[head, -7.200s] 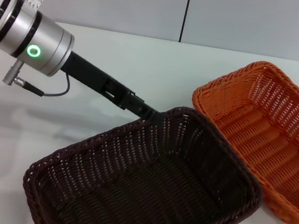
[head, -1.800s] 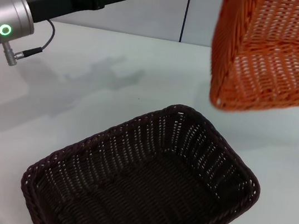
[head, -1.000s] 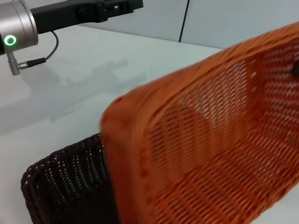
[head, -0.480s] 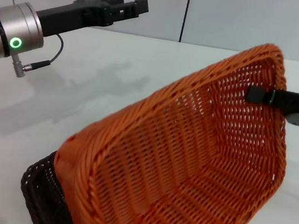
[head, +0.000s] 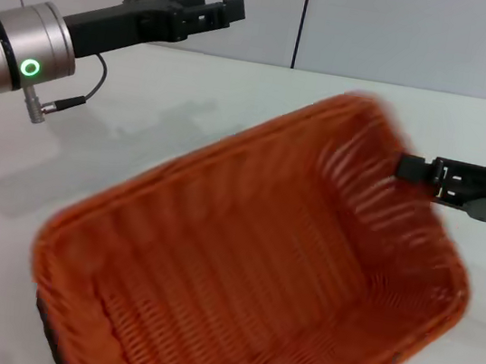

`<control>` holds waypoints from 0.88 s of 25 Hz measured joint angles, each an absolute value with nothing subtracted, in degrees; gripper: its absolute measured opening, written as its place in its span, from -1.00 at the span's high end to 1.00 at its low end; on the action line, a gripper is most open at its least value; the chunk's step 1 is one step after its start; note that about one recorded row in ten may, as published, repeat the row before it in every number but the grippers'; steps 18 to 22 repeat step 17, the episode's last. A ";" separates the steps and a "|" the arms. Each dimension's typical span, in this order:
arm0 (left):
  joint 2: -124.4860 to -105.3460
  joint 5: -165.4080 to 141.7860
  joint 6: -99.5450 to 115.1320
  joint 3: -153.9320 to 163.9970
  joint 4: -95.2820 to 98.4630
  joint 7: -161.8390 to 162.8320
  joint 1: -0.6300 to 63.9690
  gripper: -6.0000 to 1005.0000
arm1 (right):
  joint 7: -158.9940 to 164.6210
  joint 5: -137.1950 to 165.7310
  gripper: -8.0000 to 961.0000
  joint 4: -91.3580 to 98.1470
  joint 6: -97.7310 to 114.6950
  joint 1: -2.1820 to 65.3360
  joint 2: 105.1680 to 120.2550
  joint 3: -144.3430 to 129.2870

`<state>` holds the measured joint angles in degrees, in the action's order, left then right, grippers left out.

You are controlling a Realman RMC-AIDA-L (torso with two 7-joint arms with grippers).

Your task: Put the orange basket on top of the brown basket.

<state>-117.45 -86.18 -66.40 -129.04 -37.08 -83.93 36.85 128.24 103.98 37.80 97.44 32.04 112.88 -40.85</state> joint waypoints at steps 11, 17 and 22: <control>-117.61 -85.93 -66.35 -129.18 -36.47 -84.86 37.47 -0.71 | 128.18 104.68 -0.36 37.64 96.65 31.08 111.00 -39.05; -117.84 -80.01 -66.54 -130.29 -35.81 -89.90 36.12 -0.71 | 110.24 104.15 -0.42 38.01 93.67 29.30 111.89 -30.81; -117.84 -80.01 -66.54 -130.29 -35.81 -89.90 36.12 -0.71 | 110.24 104.15 -0.42 38.01 93.67 29.30 111.89 -30.81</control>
